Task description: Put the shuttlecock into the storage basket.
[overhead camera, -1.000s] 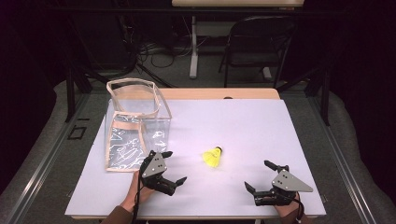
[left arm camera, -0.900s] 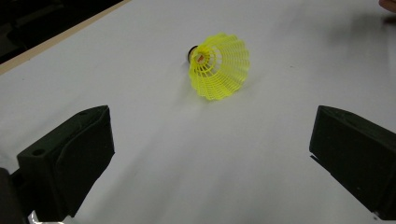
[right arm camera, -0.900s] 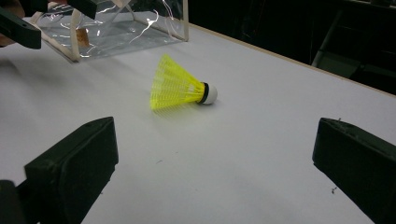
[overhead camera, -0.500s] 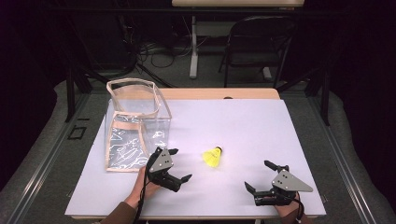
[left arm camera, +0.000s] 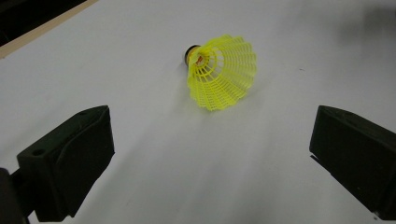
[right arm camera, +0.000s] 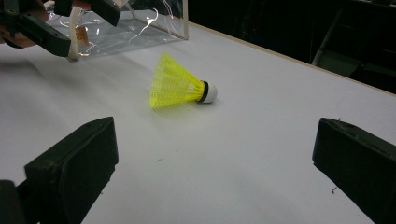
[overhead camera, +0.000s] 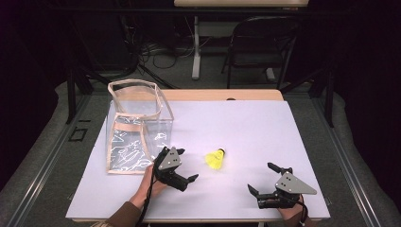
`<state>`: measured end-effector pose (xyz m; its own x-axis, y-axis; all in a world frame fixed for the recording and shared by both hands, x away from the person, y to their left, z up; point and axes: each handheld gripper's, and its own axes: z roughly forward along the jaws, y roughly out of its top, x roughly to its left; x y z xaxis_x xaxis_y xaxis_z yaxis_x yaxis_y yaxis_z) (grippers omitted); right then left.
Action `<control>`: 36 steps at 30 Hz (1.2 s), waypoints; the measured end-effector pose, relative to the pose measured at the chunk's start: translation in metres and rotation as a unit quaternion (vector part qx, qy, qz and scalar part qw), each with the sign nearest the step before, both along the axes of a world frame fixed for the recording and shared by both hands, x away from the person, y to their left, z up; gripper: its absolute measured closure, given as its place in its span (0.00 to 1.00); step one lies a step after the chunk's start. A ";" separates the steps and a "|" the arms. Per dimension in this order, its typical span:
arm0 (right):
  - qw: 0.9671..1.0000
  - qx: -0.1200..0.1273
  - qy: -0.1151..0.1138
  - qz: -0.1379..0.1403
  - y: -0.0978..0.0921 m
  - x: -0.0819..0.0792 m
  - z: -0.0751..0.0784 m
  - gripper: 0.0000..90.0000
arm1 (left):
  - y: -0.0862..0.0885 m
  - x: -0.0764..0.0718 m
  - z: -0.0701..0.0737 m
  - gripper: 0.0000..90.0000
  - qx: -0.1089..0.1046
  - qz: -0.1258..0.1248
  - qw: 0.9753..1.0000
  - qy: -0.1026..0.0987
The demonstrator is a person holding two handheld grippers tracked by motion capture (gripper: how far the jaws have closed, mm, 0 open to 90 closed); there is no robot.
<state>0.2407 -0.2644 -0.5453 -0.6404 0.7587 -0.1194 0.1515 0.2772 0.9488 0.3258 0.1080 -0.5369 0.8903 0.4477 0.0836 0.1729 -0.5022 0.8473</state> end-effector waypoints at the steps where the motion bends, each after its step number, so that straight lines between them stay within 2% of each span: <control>1: 1.000 0.000 0.000 0.000 0.000 0.000 0.000 0.00 | -0.001 0.001 0.000 0.00 0.001 0.000 1.000 0.000; 11: 1.000 0.000 0.002 0.000 0.001 0.000 0.000 0.00 | -0.012 0.006 0.000 0.00 0.010 -0.005 1.000 0.005; 20: 1.000 -0.001 0.002 0.000 0.000 0.000 0.000 0.00 | -0.020 0.012 0.002 0.00 0.010 -0.006 1.000 0.006; 36: 1.000 -0.002 0.003 0.001 0.000 0.000 -0.001 0.00 | -0.029 0.025 0.004 0.00 0.016 0.001 1.000 0.016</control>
<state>0.2410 -0.2641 -0.5458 -0.6418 0.7576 -0.1186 0.1561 0.2805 0.9471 0.3508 0.0792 -0.5325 0.8914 0.4478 0.0699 0.2006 -0.5281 0.8252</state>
